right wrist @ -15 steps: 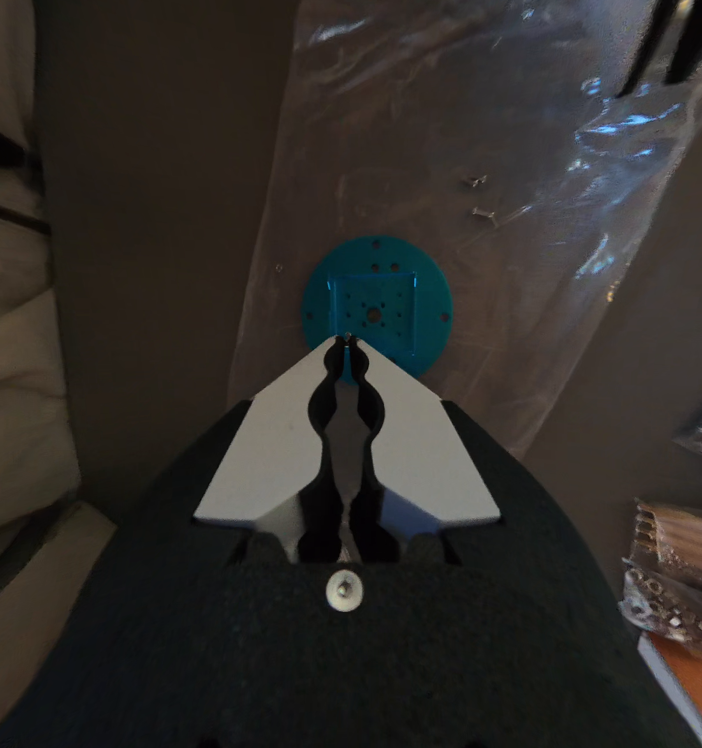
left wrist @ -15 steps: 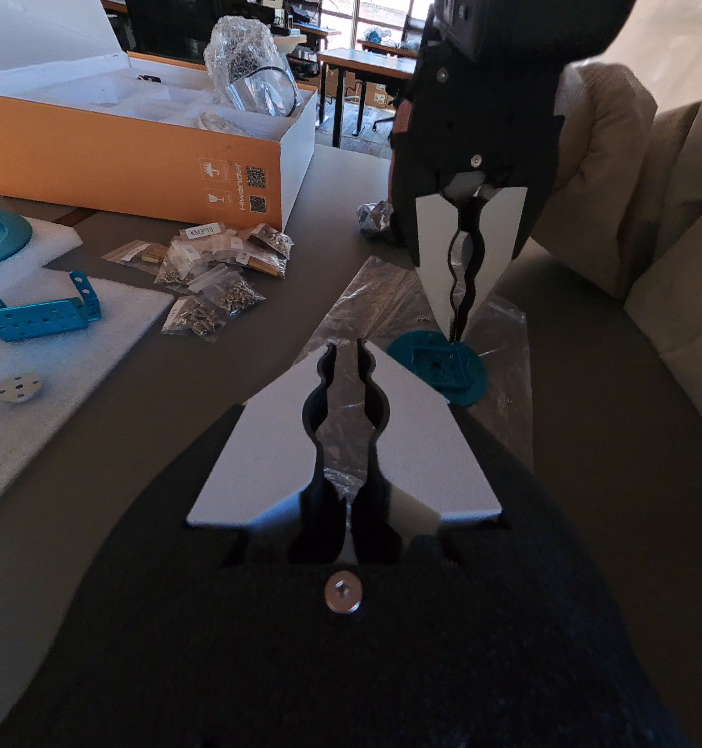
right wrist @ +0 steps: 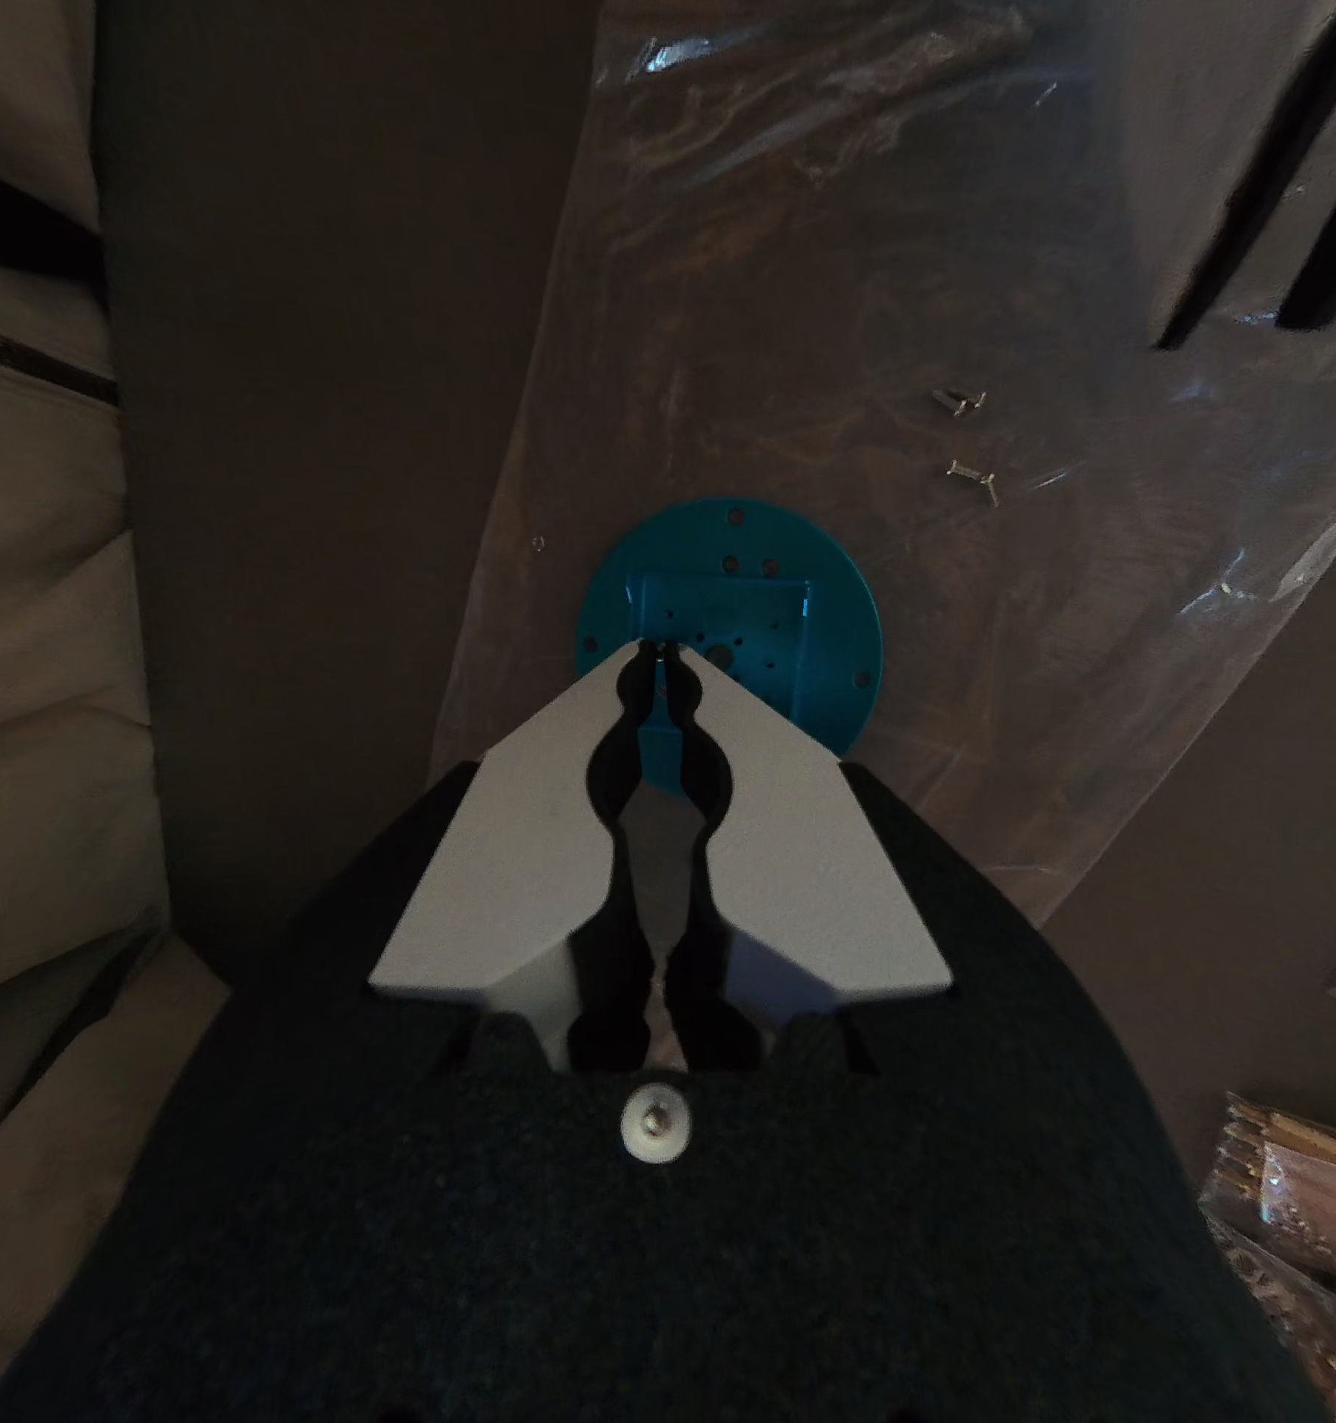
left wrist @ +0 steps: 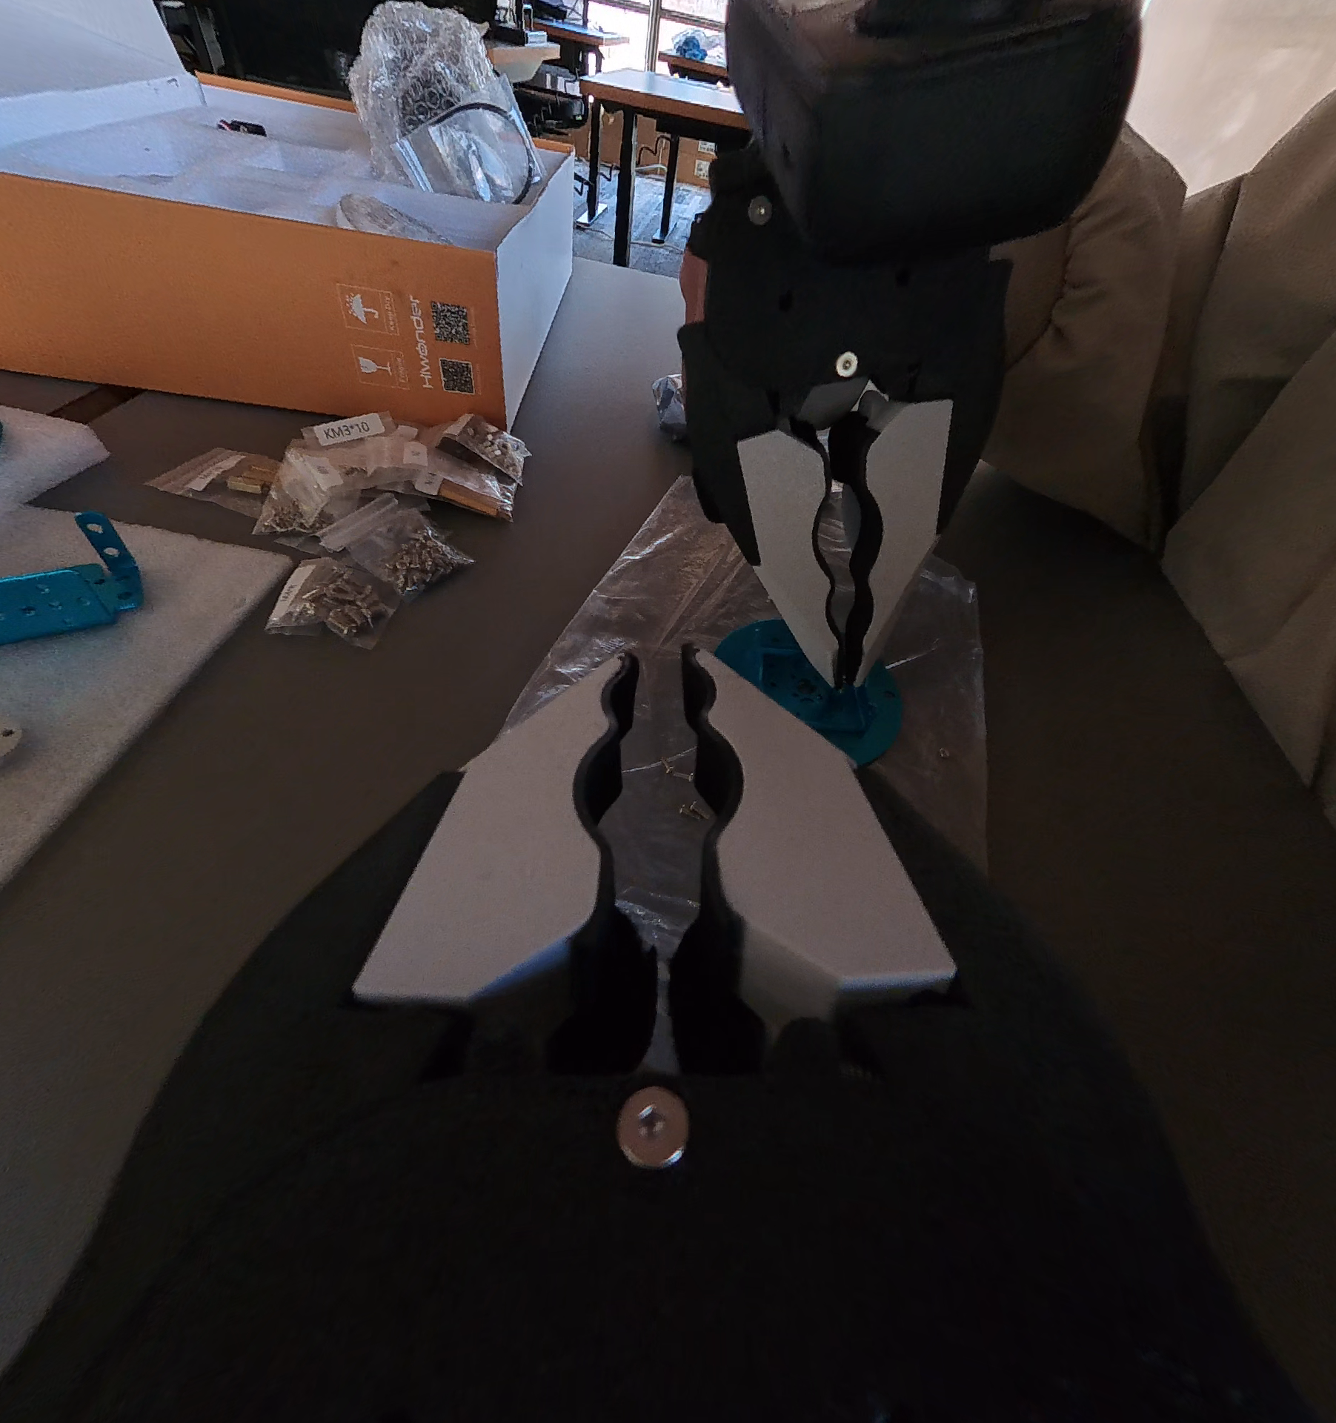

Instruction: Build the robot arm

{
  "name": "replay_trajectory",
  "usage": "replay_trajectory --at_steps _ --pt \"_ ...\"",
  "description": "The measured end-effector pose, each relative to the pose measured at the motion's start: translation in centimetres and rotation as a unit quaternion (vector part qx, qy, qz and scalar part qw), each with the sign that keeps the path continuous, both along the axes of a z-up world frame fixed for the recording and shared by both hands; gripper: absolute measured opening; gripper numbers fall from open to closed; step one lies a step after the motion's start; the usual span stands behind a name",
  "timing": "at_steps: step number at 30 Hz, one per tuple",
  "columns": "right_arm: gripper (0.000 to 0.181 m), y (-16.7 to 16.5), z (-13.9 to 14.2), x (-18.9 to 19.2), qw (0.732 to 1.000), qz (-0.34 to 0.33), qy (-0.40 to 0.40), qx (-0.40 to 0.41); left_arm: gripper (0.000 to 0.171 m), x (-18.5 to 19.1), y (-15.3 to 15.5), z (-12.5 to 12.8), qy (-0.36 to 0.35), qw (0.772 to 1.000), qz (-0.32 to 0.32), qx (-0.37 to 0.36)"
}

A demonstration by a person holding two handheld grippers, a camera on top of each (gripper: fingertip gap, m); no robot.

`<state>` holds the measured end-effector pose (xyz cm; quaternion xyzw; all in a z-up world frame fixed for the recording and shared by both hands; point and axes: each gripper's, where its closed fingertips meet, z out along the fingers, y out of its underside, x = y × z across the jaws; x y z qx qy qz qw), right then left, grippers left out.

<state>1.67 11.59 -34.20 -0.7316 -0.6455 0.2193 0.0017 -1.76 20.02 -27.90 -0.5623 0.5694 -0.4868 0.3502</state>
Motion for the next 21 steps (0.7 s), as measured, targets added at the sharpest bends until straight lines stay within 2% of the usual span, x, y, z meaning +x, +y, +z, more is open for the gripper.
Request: replay_trajectory --at_steps 10,21 --pt "0.001 -0.03 -0.23 0.48 0.998 0.011 -0.054 -0.009 0.011 0.04 -0.11 0.17 -0.002 1.0 0.0 0.002" --pt "0.002 0.04 -0.36 0.37 0.996 0.017 -0.083 0.017 0.011 0.04 -0.12 0.39 -0.006 1.0 0.004 0.004"
